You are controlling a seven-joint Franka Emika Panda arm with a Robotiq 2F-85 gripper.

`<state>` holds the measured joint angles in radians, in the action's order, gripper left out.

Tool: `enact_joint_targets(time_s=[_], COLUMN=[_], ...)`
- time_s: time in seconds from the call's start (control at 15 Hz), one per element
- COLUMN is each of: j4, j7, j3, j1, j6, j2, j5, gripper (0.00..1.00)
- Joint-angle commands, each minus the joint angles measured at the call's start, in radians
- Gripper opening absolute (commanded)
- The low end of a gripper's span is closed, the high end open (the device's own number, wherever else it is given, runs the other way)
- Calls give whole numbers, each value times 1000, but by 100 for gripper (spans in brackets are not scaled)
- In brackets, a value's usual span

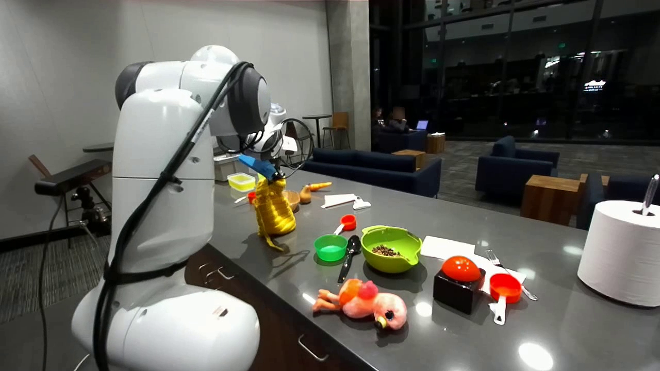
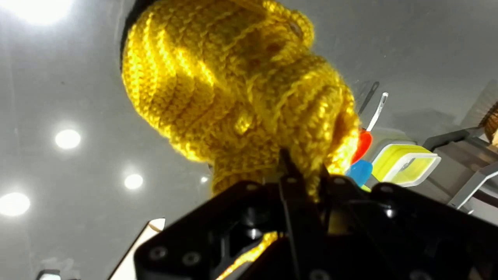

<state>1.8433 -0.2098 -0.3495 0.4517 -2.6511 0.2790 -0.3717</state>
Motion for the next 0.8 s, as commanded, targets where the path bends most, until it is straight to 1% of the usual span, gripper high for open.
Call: enact_joint_targets(time_s=[0.0,0.2,0.4,0.6,0.73], j4=[247,417,556,658,715], j7=[62,101,131,127,103], j3=[-62,-93,-97,-84,-76], j1=[-65,-89,-74,-46,-34], j6=[-100,-143,-169,-163,-151], j2=[-138,-228,-322,-406,-455], j5=[-131,-248,-362,-424,-428], gripper=[2,2,2,2,2])
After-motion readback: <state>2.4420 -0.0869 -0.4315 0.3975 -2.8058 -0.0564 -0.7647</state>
